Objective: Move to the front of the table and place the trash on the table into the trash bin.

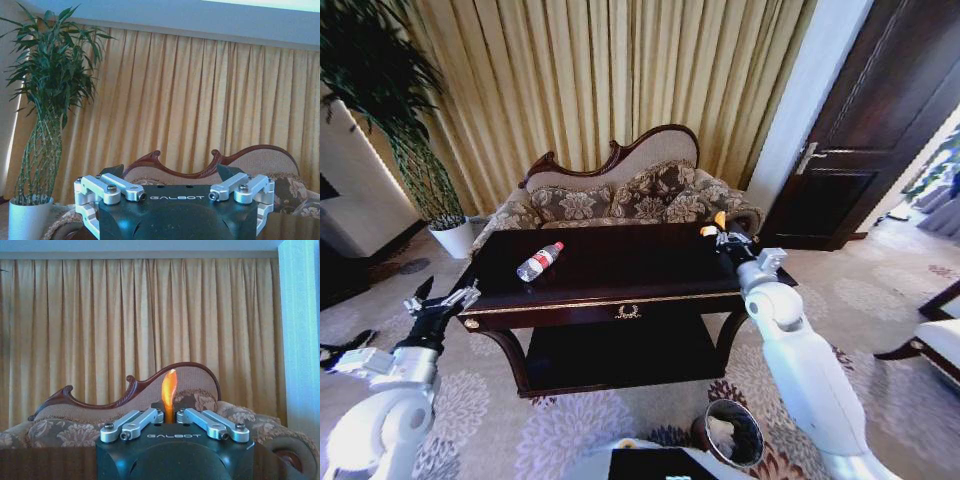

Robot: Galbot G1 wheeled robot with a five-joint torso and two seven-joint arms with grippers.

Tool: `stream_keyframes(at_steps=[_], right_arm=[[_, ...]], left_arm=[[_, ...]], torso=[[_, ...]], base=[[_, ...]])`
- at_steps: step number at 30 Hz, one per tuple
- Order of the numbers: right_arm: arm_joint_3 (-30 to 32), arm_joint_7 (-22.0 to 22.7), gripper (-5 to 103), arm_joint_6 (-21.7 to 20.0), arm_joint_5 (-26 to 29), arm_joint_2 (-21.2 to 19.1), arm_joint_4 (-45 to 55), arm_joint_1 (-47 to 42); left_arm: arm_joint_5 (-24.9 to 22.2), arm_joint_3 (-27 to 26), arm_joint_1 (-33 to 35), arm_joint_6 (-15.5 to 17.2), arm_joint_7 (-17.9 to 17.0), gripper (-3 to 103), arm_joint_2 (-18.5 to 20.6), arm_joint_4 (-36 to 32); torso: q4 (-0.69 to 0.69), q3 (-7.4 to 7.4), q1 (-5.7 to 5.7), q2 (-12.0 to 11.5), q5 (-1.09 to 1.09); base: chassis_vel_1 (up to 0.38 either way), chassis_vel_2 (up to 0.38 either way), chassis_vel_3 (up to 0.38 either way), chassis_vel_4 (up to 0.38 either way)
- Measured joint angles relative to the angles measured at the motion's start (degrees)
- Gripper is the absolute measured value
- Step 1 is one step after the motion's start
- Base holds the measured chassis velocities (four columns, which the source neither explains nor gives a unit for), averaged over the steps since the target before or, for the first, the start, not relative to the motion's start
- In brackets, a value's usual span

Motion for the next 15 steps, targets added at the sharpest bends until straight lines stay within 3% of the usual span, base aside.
stream_keyframes(at_steps=[6,15], right_arm=[[0.2,0.0,7,0.5,0.1,0.8,1.0,-2.3],[-0.7,0.0,7,0.4,-0.1,1.4,2.1,-3.5]], left_arm=[[1.0,1.2,0.5,-0.7,0.0,100,-1.2,0.1],[1.1,1.4,0.4,-0.7,0.0,100,-1.2,-0.2]], torso=[[0.01,0.01,0.00,0.0,0.01],[0.00,-0.01,-0.02,0.0,0.03]], base=[[0.172,-0.158,-0.173,0.178],[0.272,-0.280,-0.292,0.276]])
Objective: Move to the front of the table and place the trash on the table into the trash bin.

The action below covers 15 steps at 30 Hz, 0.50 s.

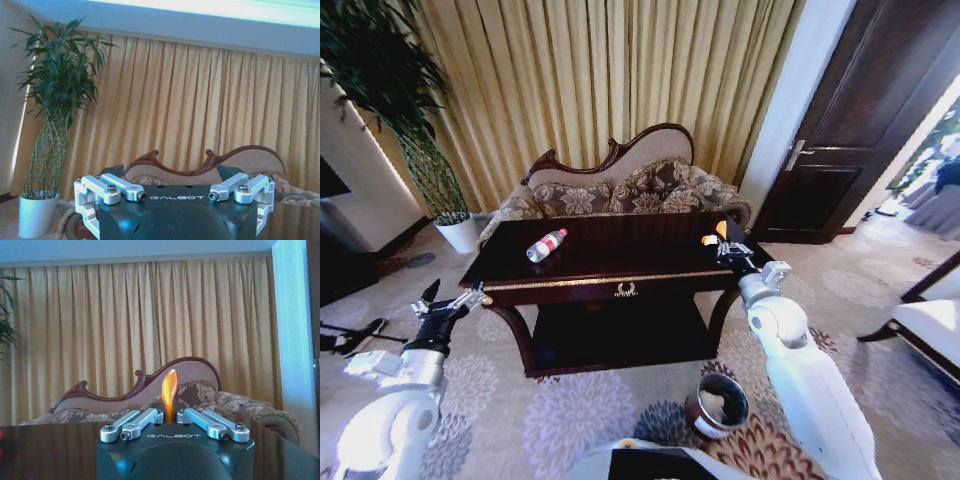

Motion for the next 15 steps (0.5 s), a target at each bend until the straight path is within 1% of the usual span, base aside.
stream_keyframes(at_steps=[3,7,10,12,13,15], right_arm=[[-0.6,0.0,7,0.0,-0.8,0.5,0.2,-0.4],[-1.5,0.0,7,-0.1,-1.9,1.3,0.1,-0.9],[-2.0,0.0,7,-0.1,-3.1,1.9,-0.9,-1.4],[-2.8,0.0,7,-0.1,-5.3,2.9,-3.7,-2.6],[-2.8,0.0,7,-0.1,-5.3,2.9,-3.7,-2.6],[-3.6,0.0,7,-0.1,-6.7,4.4,-7.4,-4.0]], left_arm=[[0.0,0.0,0.0,0.0,0.0,100,0.0,0.0],[-0.1,-0.1,0.1,-0.2,0.1,100,0.0,0.0],[-0.1,-0.3,0.2,-0.2,0.2,100,0.0,0.0],[-0.2,-0.4,0.2,-0.3,0.2,100,0.0,0.0],[-0.2,-0.4,0.2,-0.3,0.2,100,0.0,0.0],[-0.3,-0.4,0.3,-0.5,0.2,100,-0.1,0.1]], torso=[[0.01,-0.01,-0.02,0.0,-0.06],[0.01,-0.03,-0.05,0.0,-0.03],[0.01,-0.03,-0.06,0.1,-0.04],[0.01,-0.02,-0.05,0.0,-0.02],[0.01,-0.02,-0.05,0.0,-0.02],[0.01,0.03,0.04,0.0,-0.02]], base=[[0.299,-0.310,-0.268,0.295],[0.220,-0.239,-0.204,0.225],[0.096,-0.072,-0.072,0.116],[0.000,0.000,0.000,0.000],[0.000,0.000,0.000,0.000],[0.000,0.000,0.000,0.000]])
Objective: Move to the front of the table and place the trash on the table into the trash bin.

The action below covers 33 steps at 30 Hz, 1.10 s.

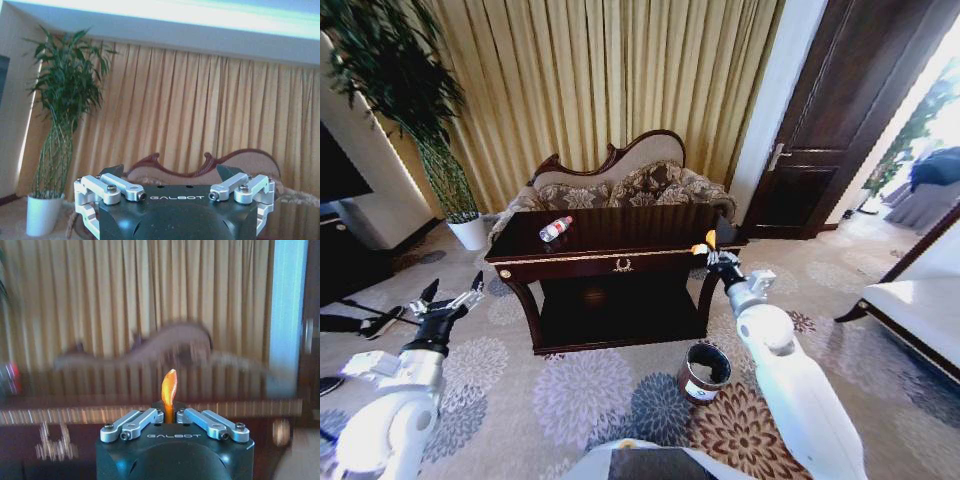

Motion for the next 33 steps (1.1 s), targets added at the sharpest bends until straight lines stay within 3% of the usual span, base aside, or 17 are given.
stream_keyframes(at_steps=[9,11,25,33], right_arm=[[-0.7,0.0,7,1.0,-7.5,1.6,-13.4,-2.7],[-0.6,0.0,7,2.2,-10.4,1.6,-20.9,-2.3],[-1.1,0.0,7,10.1,-12.8,1.1,-51.5,9.1],[-0.6,0.0,7,11.1,-13.1,0.2,-53.5,8.4]], left_arm=[[-0.1,-0.2,0.3,-1.3,0.8,100,-0.5,0.6],[-0.1,-0.2,0.3,-1.9,1.1,100,-0.8,1.4],[-0.5,-0.6,0.3,-2.1,1.3,100,0.0,1.8],[-0.9,-0.8,0.5,-2.2,1.4,100,0.3,1.7]], torso=[[0.00,-0.02,0.00,0.0,-0.01],[-0.01,-0.04,-0.07,0.1,0.00],[-0.01,-0.03,-0.03,0.0,0.01],[0.00,-0.03,-0.03,0.0,-0.03]], base=[[-0.011,0.019,0.013,-0.016],[0.000,0.000,0.000,0.000],[0.000,0.000,0.000,0.000],[0.000,0.000,0.000,0.000]])
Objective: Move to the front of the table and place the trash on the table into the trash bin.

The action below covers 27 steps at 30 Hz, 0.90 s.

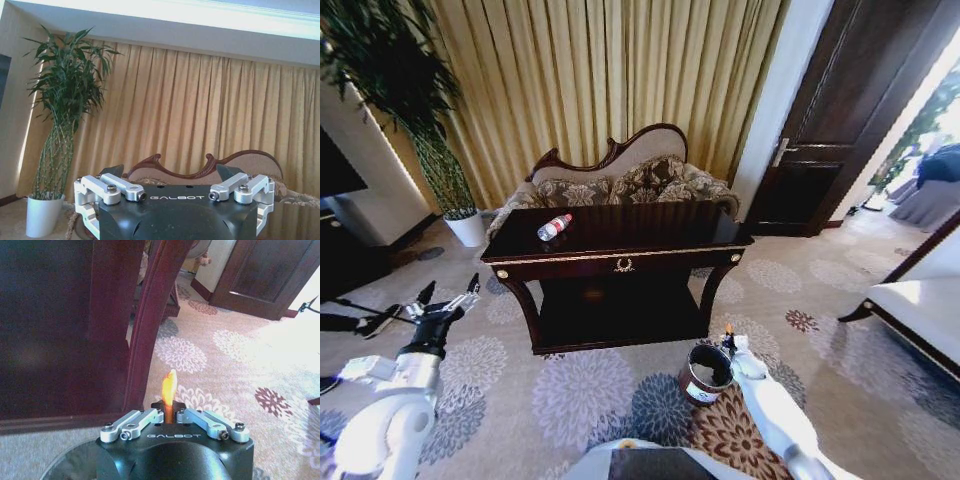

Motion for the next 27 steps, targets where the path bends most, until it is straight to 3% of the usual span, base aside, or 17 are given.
stream_keyframes(at_steps=[7,18,27], right_arm=[[0.3,0.0,7,1.2,-3.7,4.9,3.1,-4.1],[-0.3,0.0,4,1.0,-5.0,5.9,4.6,-2.7],[0.0,0.0,40,0.8,-5.3,5.8,5.2,-3.4]], left_arm=[[0.0,0.1,0.0,-0.1,0.1,100,-0.1,0.2],[-0.5,-1.0,0.6,-0.7,0.8,100,-0.1,0.5],[-0.3,-0.7,0.4,-0.8,1.1,100,-0.2,0.4]], torso=[[0.00,0.00,-0.02,0.0,0.03],[0.00,0.00,-0.01,0.0,0.01],[0.00,0.00,-0.01,0.0,0.02]], base=[[0.000,0.000,0.000,0.000],[0.000,0.000,0.000,0.000],[0.000,0.000,0.000,0.000]])
